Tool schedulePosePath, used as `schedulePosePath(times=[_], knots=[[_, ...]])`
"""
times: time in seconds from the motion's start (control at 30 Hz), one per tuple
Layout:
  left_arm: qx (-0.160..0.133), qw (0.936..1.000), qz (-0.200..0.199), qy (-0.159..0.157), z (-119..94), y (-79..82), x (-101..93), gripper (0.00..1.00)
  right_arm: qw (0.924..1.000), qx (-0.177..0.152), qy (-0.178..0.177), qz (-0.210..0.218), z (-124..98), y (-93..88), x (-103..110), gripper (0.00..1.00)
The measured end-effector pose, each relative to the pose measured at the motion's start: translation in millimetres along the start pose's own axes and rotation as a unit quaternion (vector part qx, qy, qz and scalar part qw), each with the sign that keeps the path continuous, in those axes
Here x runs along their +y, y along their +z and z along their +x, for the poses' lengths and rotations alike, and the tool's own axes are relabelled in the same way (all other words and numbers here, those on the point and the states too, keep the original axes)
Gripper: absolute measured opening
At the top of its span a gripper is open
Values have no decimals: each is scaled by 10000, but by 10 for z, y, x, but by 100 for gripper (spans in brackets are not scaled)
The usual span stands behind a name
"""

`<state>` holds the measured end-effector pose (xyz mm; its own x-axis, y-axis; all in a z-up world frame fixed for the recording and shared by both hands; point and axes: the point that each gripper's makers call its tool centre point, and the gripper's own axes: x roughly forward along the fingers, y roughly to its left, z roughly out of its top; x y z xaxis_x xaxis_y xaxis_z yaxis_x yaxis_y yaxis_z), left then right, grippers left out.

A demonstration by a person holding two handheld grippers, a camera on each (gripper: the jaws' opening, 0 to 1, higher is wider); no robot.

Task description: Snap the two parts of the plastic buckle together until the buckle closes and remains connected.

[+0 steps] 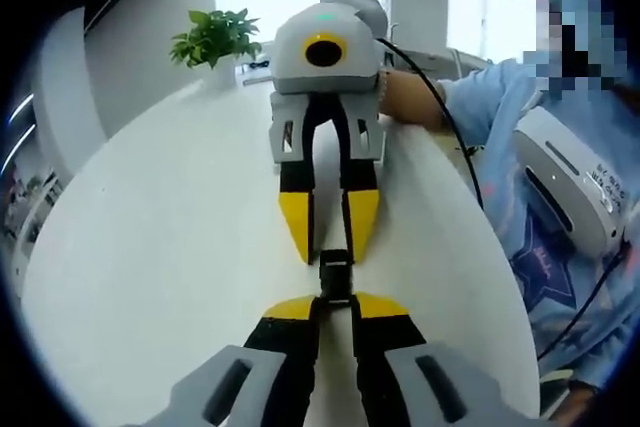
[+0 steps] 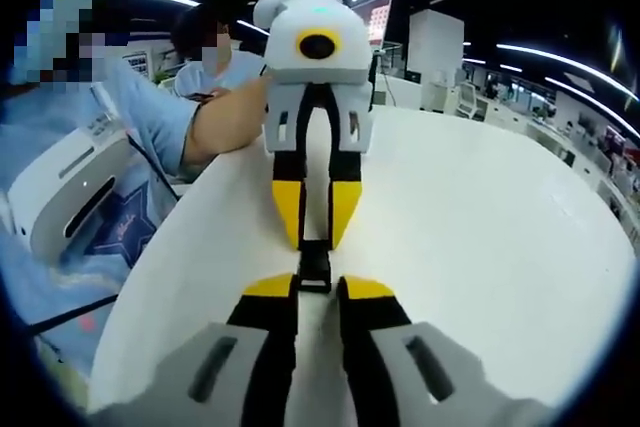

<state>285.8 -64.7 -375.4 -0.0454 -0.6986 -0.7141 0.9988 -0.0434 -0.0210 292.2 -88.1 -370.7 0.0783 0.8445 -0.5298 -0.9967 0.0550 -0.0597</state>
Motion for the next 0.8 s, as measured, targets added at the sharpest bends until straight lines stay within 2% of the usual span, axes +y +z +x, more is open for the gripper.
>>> schedulePosePath(times=[0.37, 0.8], knots=[[-115, 9999, -17, -59, 23, 14, 2, 13, 10000, 18, 39, 25, -17, 19, -19, 12], [-434, 9990, -26, -60, 45, 52, 97, 13, 9999, -91, -39, 118, -36, 14, -148, 12]])
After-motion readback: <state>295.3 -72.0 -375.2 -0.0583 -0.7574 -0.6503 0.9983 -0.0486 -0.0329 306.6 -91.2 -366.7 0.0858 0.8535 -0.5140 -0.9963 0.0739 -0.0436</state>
